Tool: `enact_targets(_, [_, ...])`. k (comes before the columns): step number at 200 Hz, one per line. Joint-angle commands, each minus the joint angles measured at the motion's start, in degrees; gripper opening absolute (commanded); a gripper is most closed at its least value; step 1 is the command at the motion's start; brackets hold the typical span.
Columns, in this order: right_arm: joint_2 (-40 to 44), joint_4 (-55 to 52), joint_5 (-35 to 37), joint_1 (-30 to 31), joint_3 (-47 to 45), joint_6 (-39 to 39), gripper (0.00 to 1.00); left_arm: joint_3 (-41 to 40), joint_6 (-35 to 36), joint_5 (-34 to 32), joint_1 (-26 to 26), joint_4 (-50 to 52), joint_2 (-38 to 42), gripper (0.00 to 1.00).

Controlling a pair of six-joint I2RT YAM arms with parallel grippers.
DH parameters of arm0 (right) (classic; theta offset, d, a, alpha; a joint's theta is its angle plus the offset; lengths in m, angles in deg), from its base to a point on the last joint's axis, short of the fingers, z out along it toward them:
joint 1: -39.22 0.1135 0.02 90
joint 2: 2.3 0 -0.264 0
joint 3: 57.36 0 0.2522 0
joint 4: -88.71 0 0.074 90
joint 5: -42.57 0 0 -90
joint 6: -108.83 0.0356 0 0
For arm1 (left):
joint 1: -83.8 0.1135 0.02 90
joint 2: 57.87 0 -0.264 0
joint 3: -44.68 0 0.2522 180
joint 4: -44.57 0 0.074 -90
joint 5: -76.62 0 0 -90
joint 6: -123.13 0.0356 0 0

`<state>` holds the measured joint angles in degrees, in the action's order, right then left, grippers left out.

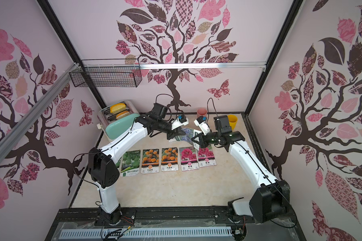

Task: Arrange the seed packets in a row
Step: Place the seed packet at the center of the board.

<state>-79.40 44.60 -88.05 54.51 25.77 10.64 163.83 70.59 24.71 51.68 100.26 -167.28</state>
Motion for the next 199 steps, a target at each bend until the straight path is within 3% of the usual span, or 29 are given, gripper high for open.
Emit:
enact_targets(1, [2.68,2.7,1.84,0.35,0.04,2.66,0.0,-3.42,-8.02,-3.67,0.48,-5.38,2.95,0.0])
enact_targets(7, [3.06,4.08,3.73,0.31,-0.39,4.12,0.03,-5.45,-10.8,-4.77,0.65,-8.88,4.24,0.0])
enact_targets(13, [3.6,5.5,6.05,0.27,-0.85,5.63,0.27,-7.88,-14.5,-5.51,1.09,-13.27,5.55,0.0])
enact_targets(14, [3.7,5.71,6.37,0.22,-0.92,5.81,0.27,-8.25,-15.08,-5.45,1.13,-13.98,5.71,0.0])
enact_targets(18, [4.02,6.37,7.67,0.19,-1.11,6.44,0.54,-9.69,-17.19,-5.08,1.56,-16.21,6.48,0.0])
enact_targets(23, [4.38,7.08,9.51,0.1,-1.33,7.22,0.77,-11.24,-19.84,-4.0,2.16,-18.69,7.48,0.0])
enact_targets(29, [5.02,8.12,12.37,-0.18,-1.59,8.84,0.95,-13.47,-24.52,-2.41,3.2,-22.7,8.43,0.0])
enact_targets(32, [5.41,8.72,13.94,-0.37,-1.92,9.86,0.99,-14.66,-26.86,-1.59,3.77,-24.99,8.9,0.0])
enact_targets(47, [8.66,14.55,16.6,-3.4,-5.23,15.89,0.99,-19.2,-39.73,-1.69,6.02,-33.39,10.3,0.0])
enact_targets(70, [14.0,29.46,9.79,-10.38,-13.89,30.02,0.99,-28.13,-57.83,-2.42,6.87,-46.39,12.24,0.0])
enact_targets(92, [16.54,42.24,8.1,-10.83,-21.66,41.92,0.99,-37.86,-76.21,-8.42,5.1,-63.94,14.6,0.0])
enact_targets(117, [17.93,58.07,7.44,-10.81,-30.53,55.01,1.0,-44.63,-90.44,-17.73,1.79,-75.35,18.12,0.0])
enact_targets(160, [20.29,71.92,8.77,-9.23,-40.18,66.61,0.9,-50.48,-104.85,-33.61,-2.75,-88.54,20.73,0.0])
enact_targets(199, [19.96,75.95,9.23,-4.4,-42.15,66.66,0.76,-50.45,-115.04,-38.7,-5.68,-100.51,13.9,0.0])
